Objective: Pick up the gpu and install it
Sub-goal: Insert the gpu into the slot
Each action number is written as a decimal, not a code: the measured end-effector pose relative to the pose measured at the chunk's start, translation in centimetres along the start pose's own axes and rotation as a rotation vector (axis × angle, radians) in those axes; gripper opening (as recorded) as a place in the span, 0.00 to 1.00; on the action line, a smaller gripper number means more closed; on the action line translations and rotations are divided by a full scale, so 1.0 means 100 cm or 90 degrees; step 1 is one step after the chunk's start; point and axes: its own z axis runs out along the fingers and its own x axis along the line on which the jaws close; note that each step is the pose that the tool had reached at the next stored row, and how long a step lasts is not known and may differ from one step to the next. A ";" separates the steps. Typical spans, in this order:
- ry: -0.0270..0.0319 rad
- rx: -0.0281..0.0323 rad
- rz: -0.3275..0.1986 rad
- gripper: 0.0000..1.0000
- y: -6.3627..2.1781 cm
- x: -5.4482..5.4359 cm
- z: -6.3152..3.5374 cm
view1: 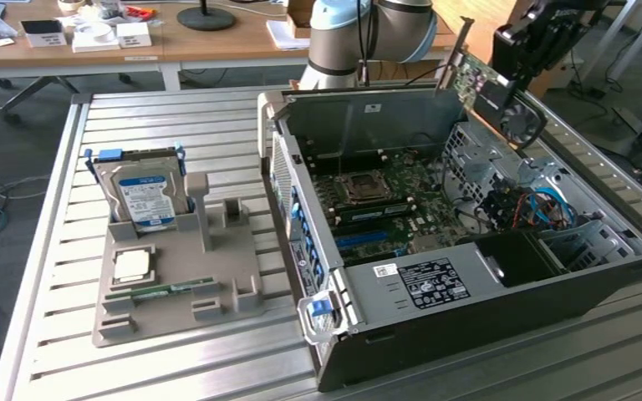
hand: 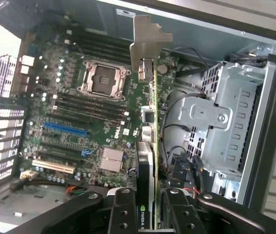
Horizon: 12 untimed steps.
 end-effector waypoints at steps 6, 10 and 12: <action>0.0029 -0.0009 -0.049 0.27 0.0000 0.000 0.0000; 0.0049 -0.0016 -0.084 0.27 0.0000 0.000 0.0000; 0.0060 -0.0019 -0.103 0.27 0.0000 0.000 0.0000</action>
